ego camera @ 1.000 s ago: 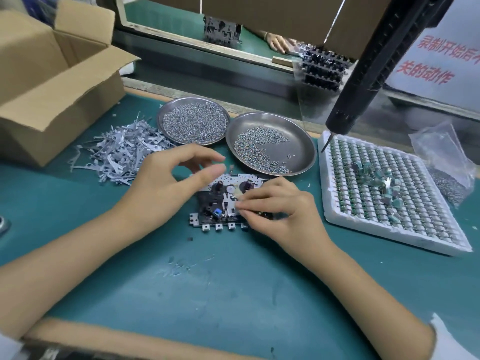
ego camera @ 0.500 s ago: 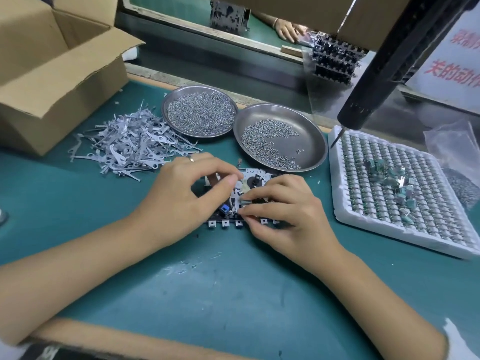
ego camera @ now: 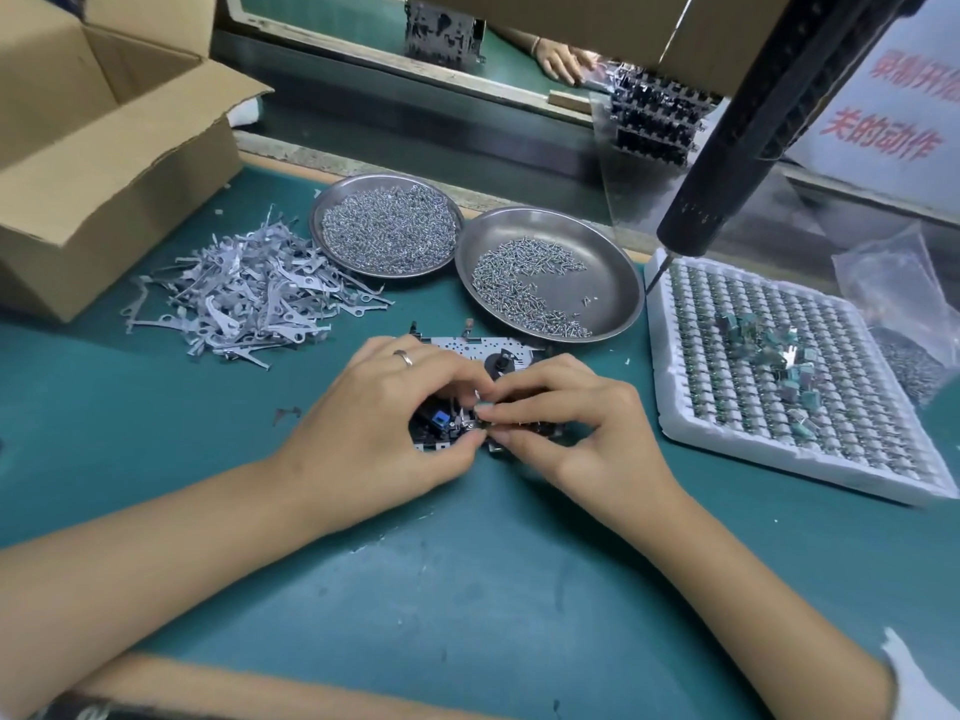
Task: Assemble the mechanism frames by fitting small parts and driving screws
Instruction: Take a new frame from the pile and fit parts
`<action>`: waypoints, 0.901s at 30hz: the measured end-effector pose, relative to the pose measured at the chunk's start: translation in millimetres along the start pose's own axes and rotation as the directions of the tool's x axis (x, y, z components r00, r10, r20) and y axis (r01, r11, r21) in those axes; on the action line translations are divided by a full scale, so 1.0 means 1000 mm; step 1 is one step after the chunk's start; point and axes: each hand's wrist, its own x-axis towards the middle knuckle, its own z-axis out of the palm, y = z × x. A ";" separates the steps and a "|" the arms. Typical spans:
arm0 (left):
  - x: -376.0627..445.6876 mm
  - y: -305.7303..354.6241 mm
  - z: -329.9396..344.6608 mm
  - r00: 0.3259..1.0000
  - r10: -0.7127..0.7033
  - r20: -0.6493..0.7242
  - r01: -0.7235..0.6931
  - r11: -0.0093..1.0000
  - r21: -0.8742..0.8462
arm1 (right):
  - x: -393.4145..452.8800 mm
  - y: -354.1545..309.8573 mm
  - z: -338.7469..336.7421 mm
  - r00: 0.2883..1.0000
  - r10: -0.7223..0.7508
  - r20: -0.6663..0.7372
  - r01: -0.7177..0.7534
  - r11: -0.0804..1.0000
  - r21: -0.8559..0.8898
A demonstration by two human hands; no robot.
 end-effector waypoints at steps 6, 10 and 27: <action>0.002 0.000 0.000 0.999 -0.044 0.000 0.044 0.998 -0.050 | -0.001 -0.002 -0.005 0.997 -0.014 -0.077 0.015 1.000 0.008; 0.003 0.000 0.000 0.999 -0.044 0.006 0.044 0.997 -0.059 | 0.008 -0.005 -0.023 0.843 -0.151 -0.516 0.120 0.988 -0.094; 0.004 -0.004 0.003 0.996 -0.086 -0.034 0.079 0.984 -0.162 | 0.110 -0.045 -0.077 0.614 0.112 -0.781 0.010 0.989 0.150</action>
